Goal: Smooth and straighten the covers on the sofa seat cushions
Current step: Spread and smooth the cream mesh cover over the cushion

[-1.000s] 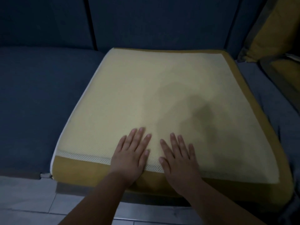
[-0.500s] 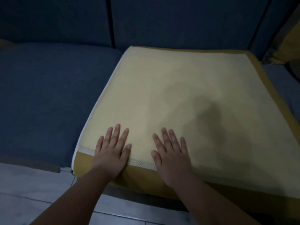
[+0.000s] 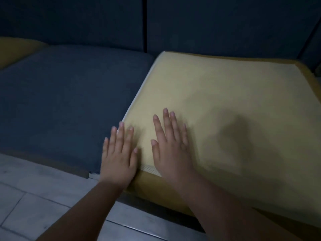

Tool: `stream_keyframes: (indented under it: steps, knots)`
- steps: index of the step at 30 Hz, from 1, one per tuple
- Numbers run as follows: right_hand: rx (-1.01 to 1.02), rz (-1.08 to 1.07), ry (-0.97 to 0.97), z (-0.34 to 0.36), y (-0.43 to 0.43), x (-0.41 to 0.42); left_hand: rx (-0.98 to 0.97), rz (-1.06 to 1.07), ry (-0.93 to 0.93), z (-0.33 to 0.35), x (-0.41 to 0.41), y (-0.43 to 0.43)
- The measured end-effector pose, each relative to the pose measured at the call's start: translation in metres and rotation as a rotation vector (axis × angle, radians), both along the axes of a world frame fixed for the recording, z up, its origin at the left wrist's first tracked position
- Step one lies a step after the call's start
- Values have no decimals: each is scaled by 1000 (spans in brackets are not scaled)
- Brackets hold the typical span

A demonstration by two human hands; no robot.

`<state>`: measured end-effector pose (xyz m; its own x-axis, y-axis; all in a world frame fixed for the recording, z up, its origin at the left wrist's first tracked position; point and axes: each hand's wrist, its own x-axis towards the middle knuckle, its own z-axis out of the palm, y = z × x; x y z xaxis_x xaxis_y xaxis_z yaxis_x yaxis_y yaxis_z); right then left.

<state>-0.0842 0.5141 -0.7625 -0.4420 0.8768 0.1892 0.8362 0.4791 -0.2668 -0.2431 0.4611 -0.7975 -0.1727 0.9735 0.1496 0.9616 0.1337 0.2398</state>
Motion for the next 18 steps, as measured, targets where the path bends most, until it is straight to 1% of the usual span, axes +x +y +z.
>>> stream_keyframes:
  steps: [2, 4, 5, 9, 13, 18]
  knots:
    - [-109, 33, -89, -21, -9, -8, -69, -15, -45, -22, -2, -4]
    - [-192, 42, -201, -41, -14, -9, -67, -8, -54, -34, -4, -3]
    - [-206, 35, -216, -47, -13, -9, -65, -7, -55, -35, -5, -2]
    - [-209, 31, -182, -46, -11, -10, -61, -18, -57, -33, -8, -3]
    - [-231, 44, -222, -43, -12, -8, -86, -7, -57, -31, -5, -3]
    - [-242, 72, -203, -39, -10, -3, -107, -5, -19, -25, -3, -3]
